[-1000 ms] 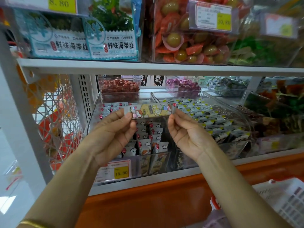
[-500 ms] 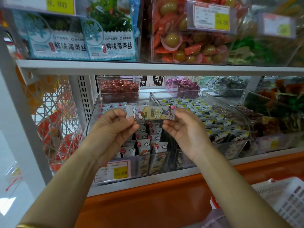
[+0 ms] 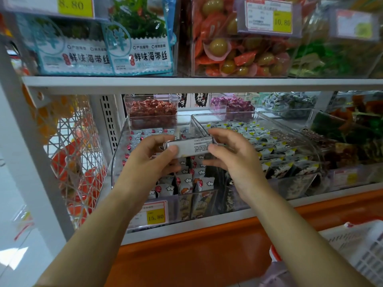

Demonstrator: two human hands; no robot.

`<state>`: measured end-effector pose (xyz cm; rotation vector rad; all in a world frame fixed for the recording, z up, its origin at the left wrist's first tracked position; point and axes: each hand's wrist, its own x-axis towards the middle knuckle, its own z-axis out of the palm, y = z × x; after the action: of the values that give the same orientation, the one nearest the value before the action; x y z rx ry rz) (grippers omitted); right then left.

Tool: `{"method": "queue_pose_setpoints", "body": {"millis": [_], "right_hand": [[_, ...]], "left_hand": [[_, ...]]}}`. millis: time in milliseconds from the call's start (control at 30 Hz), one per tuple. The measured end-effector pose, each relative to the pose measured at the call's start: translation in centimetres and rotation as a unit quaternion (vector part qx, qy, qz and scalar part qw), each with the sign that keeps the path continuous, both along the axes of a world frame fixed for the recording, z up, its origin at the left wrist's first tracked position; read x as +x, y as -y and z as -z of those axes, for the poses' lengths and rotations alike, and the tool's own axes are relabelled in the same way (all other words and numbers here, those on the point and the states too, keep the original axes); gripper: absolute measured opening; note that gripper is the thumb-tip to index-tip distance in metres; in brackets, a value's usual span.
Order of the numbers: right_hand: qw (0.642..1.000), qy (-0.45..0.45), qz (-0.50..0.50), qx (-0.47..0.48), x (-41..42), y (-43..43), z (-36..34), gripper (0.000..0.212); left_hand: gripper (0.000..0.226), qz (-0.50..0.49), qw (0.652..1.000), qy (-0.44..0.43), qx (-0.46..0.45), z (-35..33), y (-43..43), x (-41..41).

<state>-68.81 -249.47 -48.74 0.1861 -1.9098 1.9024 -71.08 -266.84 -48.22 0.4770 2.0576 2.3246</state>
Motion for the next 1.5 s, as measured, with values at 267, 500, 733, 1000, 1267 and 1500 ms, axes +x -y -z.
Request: {"method": "queue_pose_setpoints", "body": {"millis": [267,500,733,1000,1267,1500], "right_hand": [[0.986,-0.033,0.079,0.14,0.3,0.3,-0.2,0.01],[0.972,-0.056,0.107,0.201,0.4,0.0,-0.4,0.021],[0.968,-0.077,0.104,0.214,0.4,-0.1,-0.6,0.022],[0.961,-0.081,0.085,0.25,0.5,0.0,-0.6,0.019],[0.969,-0.026,-0.024,0.244,0.3,-0.2,-0.7,0.015],[0.977,0.074,-0.11,0.166,0.3,-2.1,-1.2,0.019]], "left_hand": [[0.029,-0.004,0.996,-0.042,-0.074,-0.2,-0.1,0.4],[0.018,-0.012,0.995,-0.06,-0.078,-0.3,-0.1,0.7],[0.011,-0.002,0.996,-0.045,-0.071,-1.0,0.3,0.4],[0.014,-0.028,0.977,-0.098,-0.186,-1.3,1.5,0.1],[0.022,-0.087,0.973,-0.118,-0.179,-1.0,1.3,-0.1],[0.017,-0.046,0.981,-0.108,-0.158,-0.9,0.7,0.0]]}}
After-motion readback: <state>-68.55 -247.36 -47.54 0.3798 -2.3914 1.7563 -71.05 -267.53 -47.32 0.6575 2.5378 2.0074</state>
